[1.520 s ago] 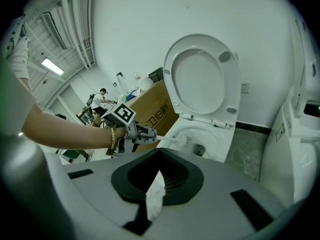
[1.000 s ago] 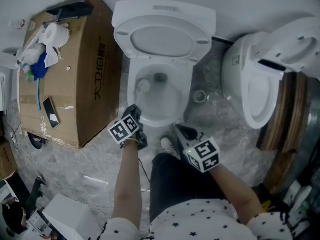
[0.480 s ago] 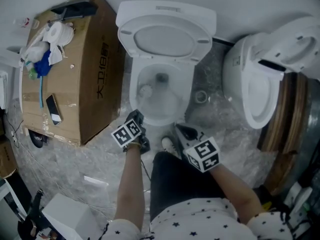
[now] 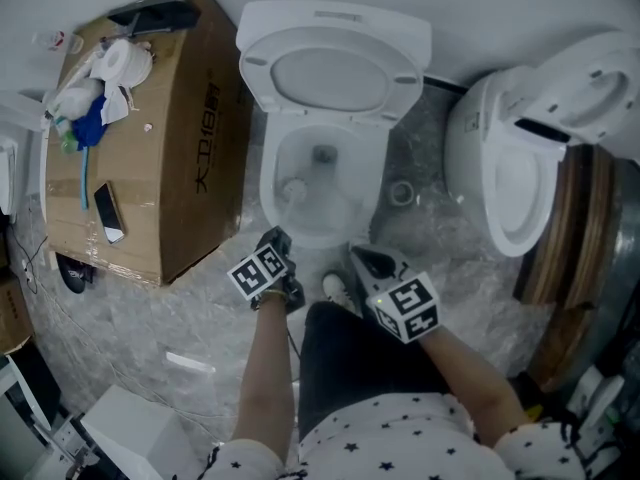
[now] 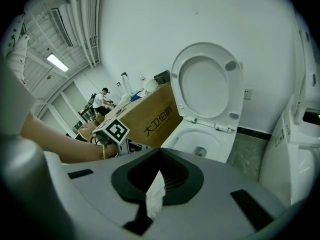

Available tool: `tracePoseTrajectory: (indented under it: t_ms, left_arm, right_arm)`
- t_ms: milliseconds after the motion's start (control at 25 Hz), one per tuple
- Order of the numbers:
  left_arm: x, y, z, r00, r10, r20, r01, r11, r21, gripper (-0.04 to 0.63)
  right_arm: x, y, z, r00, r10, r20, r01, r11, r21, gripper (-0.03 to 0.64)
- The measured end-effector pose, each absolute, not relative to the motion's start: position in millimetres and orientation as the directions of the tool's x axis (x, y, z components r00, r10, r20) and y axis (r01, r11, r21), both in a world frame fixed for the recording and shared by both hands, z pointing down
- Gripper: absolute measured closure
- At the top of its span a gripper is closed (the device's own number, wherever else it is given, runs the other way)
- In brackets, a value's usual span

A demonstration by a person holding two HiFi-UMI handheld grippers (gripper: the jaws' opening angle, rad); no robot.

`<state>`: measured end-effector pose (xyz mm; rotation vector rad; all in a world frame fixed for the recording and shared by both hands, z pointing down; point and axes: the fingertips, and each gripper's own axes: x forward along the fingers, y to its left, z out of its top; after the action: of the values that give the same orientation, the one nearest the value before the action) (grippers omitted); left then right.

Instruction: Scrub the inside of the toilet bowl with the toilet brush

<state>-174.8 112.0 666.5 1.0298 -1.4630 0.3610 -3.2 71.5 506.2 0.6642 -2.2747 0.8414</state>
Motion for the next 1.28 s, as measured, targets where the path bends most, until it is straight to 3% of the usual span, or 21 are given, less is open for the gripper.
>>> tracePoseTrajectory:
  t_ms: [1280]
  left_arm:
    - [-133.9,151.1,670.7,0.218,-0.315,0.924,-0.804,0.478,0.353,0.439]
  right_arm:
    - [1.1,88.6,501.7,-0.674,-0.256,0.693,-0.646,0.660,-0.385,0.611]
